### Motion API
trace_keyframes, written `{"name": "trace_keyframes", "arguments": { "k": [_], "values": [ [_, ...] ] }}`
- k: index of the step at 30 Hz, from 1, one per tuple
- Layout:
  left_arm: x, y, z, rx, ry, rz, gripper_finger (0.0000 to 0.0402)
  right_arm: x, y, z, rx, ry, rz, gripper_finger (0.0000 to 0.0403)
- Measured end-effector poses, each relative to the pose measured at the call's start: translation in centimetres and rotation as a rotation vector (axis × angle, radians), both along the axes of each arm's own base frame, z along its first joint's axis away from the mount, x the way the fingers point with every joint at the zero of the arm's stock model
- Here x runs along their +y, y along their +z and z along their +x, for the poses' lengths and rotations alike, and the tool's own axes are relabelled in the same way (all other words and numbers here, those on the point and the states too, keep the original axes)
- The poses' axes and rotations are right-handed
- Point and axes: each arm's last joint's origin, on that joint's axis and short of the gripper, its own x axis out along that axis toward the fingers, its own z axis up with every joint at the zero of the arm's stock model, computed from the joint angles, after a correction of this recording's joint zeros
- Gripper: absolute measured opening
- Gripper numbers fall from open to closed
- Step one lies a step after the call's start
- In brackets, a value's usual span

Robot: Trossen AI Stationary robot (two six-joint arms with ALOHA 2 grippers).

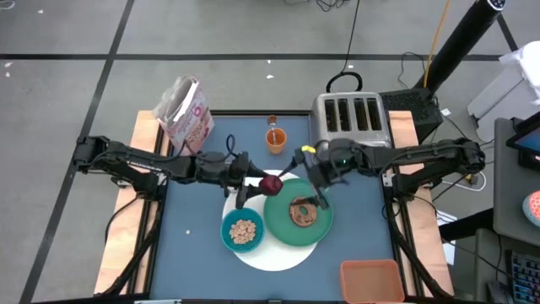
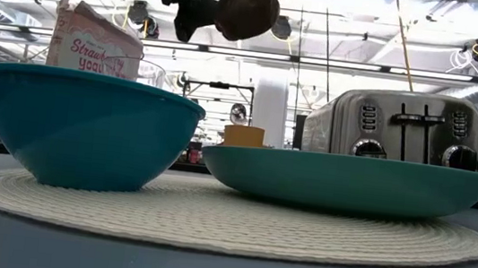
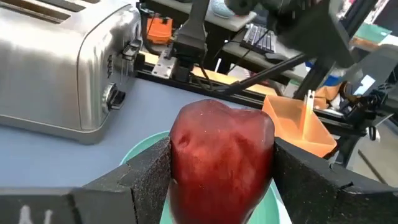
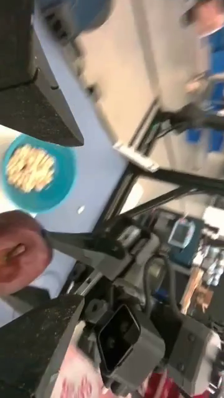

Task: Arrange a breakfast setting
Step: Put the apple on the white placemat to the top of the green plate

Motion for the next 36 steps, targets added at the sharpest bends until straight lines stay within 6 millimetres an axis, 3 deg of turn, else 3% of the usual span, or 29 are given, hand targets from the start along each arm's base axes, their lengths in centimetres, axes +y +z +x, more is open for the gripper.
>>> {"name": "trace_keyframes", "arguments": {
  "k": [6,16,19,25,36],
  "values": [
    [0.0,0.0,0.0,-0.001,0.003,-0.011,0.0255,1.3,0.0,0.1,-0.029,-0.112,-0.159,0.0396],
    [0.0,0.0,0.0,-0.003,0.003,-0.012,0.0255,1.9,3.7,0.3,0.103,-0.090,-0.155,0.0391],
    [0.0,0.0,0.0,-0.003,0.003,-0.012,0.0255,2.0,3.3,1.4,0.169,-0.085,-0.165,0.0391],
    [0.0,0.0,0.0,-0.001,0.003,-0.014,0.0255,1.8,0.7,3.6,0.262,-0.132,-0.347,0.0391],
    [0.0,0.0,0.0,0.002,0.003,-0.010,0.0255,1.7,0.2,4.0,0.263,-0.165,-0.442,0.0391]
  ]
}}
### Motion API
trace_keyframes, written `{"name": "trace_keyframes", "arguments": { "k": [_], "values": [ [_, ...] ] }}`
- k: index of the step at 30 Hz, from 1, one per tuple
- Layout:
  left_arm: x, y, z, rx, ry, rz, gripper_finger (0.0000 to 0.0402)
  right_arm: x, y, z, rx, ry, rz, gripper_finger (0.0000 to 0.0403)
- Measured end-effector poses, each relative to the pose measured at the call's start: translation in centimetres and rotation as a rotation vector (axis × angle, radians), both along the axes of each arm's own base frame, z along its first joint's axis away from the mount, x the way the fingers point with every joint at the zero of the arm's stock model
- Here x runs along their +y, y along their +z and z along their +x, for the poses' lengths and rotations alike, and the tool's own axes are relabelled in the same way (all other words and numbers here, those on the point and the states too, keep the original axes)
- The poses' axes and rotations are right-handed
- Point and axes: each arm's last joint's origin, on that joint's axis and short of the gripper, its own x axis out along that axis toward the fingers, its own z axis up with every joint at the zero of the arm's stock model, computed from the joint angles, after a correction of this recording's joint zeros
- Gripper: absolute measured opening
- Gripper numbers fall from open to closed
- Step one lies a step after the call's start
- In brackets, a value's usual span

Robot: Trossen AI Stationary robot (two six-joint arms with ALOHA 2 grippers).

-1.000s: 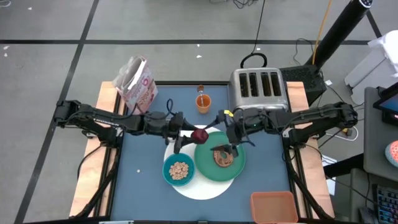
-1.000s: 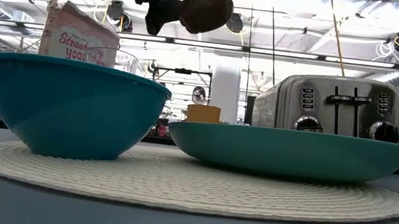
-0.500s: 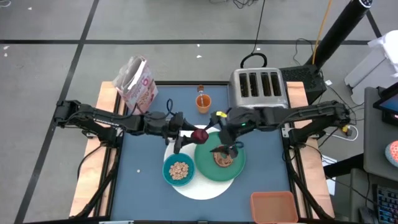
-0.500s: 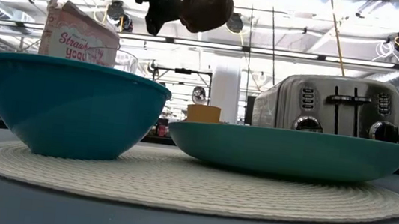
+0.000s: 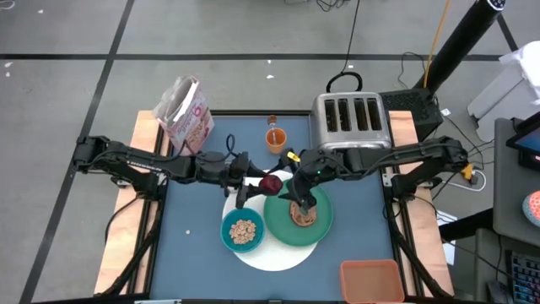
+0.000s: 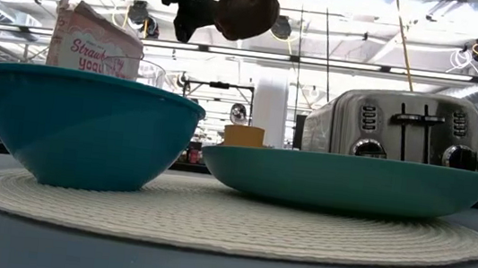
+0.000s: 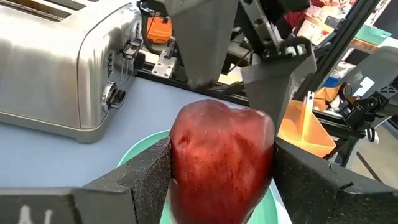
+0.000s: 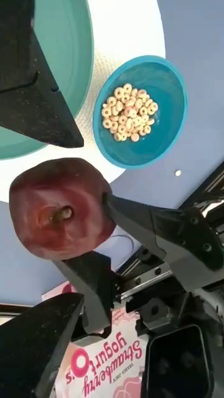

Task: Arrange a breakfast setting
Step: Put the apple on the white placemat to the top of the green plate

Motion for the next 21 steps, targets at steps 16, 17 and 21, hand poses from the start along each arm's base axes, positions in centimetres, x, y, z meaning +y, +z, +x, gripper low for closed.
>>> {"name": "trace_keyframes", "arguments": {
  "k": [16,17,21],
  "values": [
    [0.0,0.0,0.0,0.003,0.004,-0.015,0.0255,0.1,-1.4,1.1,0.028,0.039,-0.069,0.0357],
    [0.0,0.0,0.0,0.003,0.004,-0.015,0.0255,0.1,-1.4,1.1,0.028,0.038,-0.070,0.0347],
    [0.0,0.0,0.0,0.002,0.010,-0.013,0.0255,-0.1,-1.4,1.1,0.027,0.005,-0.115,0.0303]
  ]
}}
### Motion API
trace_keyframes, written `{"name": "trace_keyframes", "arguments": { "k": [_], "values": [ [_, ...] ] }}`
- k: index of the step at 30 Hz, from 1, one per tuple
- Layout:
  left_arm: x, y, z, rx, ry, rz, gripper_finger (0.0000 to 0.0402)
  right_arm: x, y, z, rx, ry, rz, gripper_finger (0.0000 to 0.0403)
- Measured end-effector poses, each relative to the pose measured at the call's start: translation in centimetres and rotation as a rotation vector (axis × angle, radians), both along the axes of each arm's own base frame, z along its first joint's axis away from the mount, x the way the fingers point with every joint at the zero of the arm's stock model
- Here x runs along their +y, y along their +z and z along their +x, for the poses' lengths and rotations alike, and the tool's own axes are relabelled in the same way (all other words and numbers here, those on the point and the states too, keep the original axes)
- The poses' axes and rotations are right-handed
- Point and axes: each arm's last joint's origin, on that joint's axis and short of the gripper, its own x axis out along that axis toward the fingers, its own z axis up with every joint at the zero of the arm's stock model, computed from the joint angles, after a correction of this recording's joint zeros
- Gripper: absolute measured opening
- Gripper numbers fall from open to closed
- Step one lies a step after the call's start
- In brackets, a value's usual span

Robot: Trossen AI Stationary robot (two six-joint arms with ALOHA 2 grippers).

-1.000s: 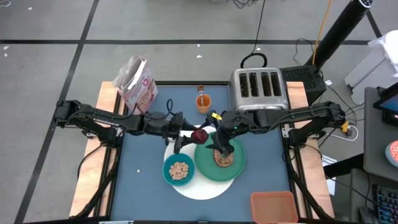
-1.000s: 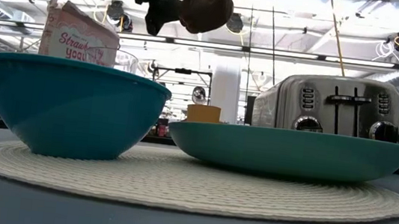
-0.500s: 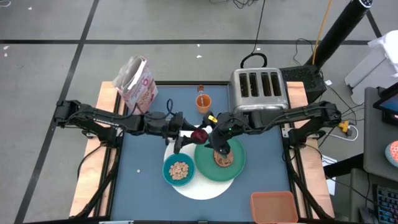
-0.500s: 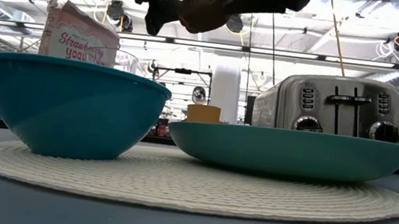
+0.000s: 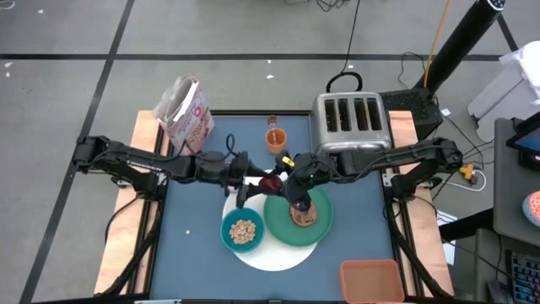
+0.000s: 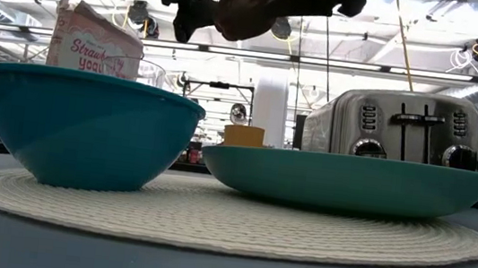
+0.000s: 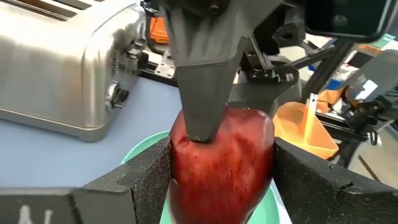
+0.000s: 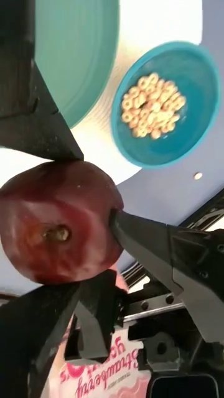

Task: Arrange a breakfast setting
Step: Put the apple on the white placemat to the top of the green plate

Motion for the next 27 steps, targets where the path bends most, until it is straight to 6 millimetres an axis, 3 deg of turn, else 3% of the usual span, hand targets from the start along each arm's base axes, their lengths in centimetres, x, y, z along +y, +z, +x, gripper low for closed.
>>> {"name": "trace_keyframes", "arguments": {
  "k": [6,23,27],
  "values": [
    [0.05,0.00,0.01,-0.001,0.004,0.007,0.0255,-0.06,-0.02,-0.01,-0.001,-0.023,-0.023,0.0259],
    [0.06,0.01,0.01,-0.006,0.008,0.044,0.0255,-0.07,-0.03,-0.01,0.000,-0.033,-0.024,0.0259],
    [0.07,0.02,0.02,-0.007,0.020,0.056,0.0275,-0.09,-0.07,-0.04,0.005,-0.037,-0.024,0.0259]
  ]
}}
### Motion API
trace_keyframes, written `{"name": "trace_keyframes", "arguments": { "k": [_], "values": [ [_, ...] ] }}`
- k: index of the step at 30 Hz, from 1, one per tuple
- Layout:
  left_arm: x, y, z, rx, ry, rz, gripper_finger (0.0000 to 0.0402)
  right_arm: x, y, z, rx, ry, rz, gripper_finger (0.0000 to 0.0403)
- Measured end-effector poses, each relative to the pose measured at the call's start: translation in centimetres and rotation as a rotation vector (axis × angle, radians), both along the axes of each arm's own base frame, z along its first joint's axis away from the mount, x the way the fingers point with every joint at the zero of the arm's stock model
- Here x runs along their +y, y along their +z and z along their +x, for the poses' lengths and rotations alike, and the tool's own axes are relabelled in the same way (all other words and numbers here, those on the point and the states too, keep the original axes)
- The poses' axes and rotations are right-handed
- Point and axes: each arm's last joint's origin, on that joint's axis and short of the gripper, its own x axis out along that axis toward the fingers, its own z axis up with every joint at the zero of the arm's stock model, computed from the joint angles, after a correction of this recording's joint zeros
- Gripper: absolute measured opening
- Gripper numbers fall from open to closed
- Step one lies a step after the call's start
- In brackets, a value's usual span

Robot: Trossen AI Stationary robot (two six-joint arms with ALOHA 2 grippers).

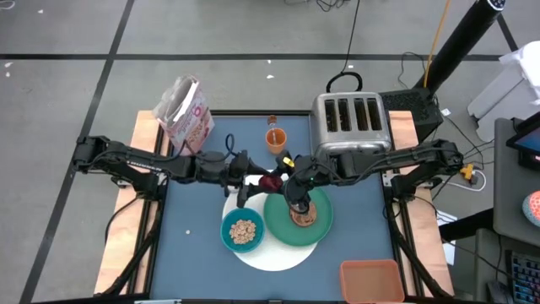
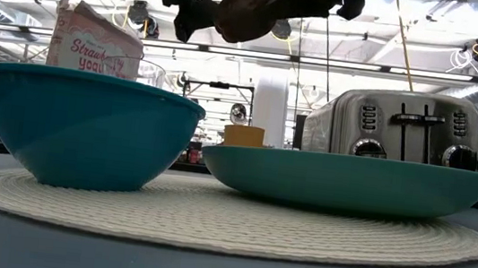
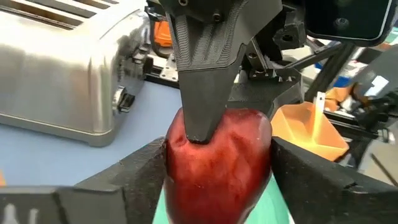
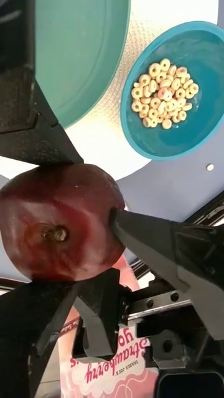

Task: Arrange a breakfast setting
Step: Put the apple on the white placemat to the top of the green plate

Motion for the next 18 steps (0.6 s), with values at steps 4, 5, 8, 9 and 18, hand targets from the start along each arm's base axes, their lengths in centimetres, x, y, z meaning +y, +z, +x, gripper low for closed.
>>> {"name": "trace_keyframes", "arguments": {
  "k": [4,5,8,9,18],
  "values": [
    [0.1,0.0,0.0,-0.002,0.017,0.010,0.0325,0.0,-0.1,-0.1,0.016,-0.009,0.008,0.0259],
    [0.1,0.0,0.0,-0.001,0.017,0.010,0.0337,0.0,-0.2,-0.1,0.019,-0.015,0.017,0.0259],
    [0.2,-0.1,0.0,0.006,0.023,0.011,0.0366,-0.1,-0.3,-0.2,0.037,-0.037,0.039,0.0259],
    [0.3,-0.1,0.0,0.010,0.025,0.011,0.0371,-0.1,-0.3,-0.2,0.042,-0.041,0.042,0.0259],
    [2.0,0.7,-1.1,0.040,0.079,0.024,0.0378,-0.7,-0.7,-0.5,0.087,-0.123,0.125,0.0259]
  ]
}}
